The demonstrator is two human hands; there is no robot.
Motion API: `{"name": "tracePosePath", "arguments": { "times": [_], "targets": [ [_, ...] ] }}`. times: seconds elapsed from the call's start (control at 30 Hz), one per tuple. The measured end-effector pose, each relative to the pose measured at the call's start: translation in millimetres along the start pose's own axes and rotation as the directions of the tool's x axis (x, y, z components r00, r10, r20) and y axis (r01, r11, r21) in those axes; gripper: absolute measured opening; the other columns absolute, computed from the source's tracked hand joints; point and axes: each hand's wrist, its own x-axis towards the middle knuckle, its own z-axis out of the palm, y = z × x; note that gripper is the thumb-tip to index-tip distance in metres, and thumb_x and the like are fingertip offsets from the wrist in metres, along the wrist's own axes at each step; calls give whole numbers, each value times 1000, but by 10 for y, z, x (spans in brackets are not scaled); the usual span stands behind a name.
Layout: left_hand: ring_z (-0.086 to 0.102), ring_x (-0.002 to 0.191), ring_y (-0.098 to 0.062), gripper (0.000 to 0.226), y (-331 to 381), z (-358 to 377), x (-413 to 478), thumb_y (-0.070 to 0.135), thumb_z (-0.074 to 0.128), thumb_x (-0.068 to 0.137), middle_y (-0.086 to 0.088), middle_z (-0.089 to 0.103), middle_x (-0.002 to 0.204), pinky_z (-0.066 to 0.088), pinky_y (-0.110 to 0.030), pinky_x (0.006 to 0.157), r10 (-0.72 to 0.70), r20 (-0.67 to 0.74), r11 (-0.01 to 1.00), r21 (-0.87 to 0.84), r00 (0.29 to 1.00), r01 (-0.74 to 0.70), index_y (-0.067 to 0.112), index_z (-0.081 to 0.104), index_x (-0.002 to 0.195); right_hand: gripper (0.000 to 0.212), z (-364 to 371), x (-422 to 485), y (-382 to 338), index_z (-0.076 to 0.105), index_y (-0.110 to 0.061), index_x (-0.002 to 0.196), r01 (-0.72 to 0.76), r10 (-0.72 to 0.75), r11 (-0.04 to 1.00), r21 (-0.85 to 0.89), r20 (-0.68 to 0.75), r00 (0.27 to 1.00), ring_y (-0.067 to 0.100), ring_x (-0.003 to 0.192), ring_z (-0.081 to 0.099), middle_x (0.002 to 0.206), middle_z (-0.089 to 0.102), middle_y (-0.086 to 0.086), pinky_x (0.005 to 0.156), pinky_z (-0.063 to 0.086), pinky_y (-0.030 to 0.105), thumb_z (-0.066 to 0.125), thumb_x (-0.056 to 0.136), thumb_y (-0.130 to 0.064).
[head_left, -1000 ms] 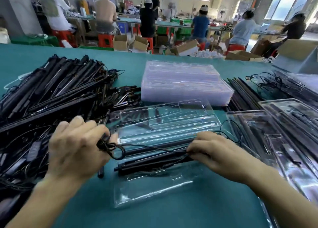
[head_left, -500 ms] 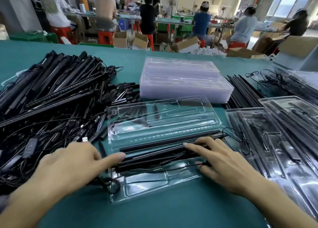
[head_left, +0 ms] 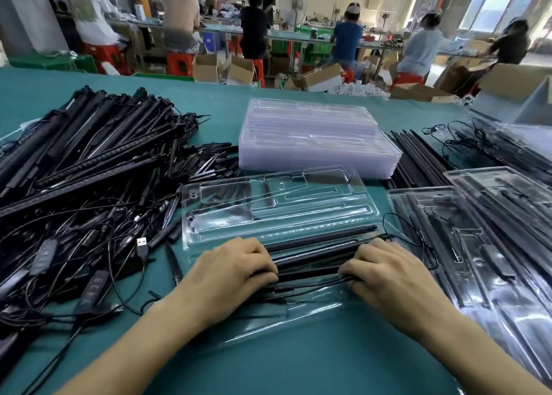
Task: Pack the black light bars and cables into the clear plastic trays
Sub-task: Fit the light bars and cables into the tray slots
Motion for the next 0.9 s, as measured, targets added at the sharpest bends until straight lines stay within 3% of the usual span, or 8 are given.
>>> {"name": "tracePosePath", "arguments": {
  "times": [0.1,0.2,0.27,0.43,0.67,0.73,0.83,0.9],
  "targets": [
    [58,95,-3,22,40,7,12,51,58,92,21,60,103,50,-29,79,-11,-51,999,29,999,12,34,71,97,31,3,-39,28,73,-26,93,-56,54,997,56,44,998,18,75,63,83,64,-9,57,51,30,88,67,-20],
    [62,97,-7,18,76,24,3,47,60,93,20,63,109,54,-35,78,-1,-64,998,59,998,5,31,69,93,40,49,-47,62,61,-34,124,-105,100,992,68,70,993,13,100,58,111,57,-12,74,47,26,71,85,-32],
    [59,103,-10,17,95,67,-2,43,61,94,17,62,113,54,-37,81,2,-37,997,74,999,1,27,62,88,39,85,-61,65,51,-41,134,-154,144,985,79,127,981,7,114,47,122,49,-18,84,43,22,54,96,-37],
    [59,107,-7,20,57,93,22,41,62,94,13,66,105,48,-31,92,-93,1,990,-107,996,92,24,62,82,35,76,-59,42,56,-41,132,-261,240,955,137,151,959,4,118,47,122,51,-22,89,44,23,48,98,-36],
    [52,114,-1,22,60,86,41,54,52,95,22,63,114,49,-35,87,-112,25,992,61,993,111,33,58,95,22,54,75,61,65,-36,114,-261,255,965,15,163,953,13,106,52,108,62,-16,91,43,30,50,97,-36],
    [53,108,6,17,8,80,24,52,53,95,25,63,115,50,-34,90,-92,45,996,-9,995,93,40,59,106,19,50,102,92,64,-34,111,-231,224,973,21,182,958,14,107,51,107,59,-15,91,42,30,52,96,-33],
    [54,95,17,39,-87,44,-30,47,65,91,31,61,120,46,-22,92,-110,62,971,-207,992,121,50,53,128,31,91,99,103,54,-35,123,-155,143,987,47,190,971,15,120,43,132,46,-12,98,38,29,53,94,-25],
    [51,107,17,35,-144,26,-45,44,70,87,31,62,118,42,-20,100,-124,33,968,-218,992,128,45,64,122,47,137,85,92,40,-39,141,-110,88,990,93,222,971,12,133,33,148,35,-14,107,32,28,49,97,-23]
  ]
}}
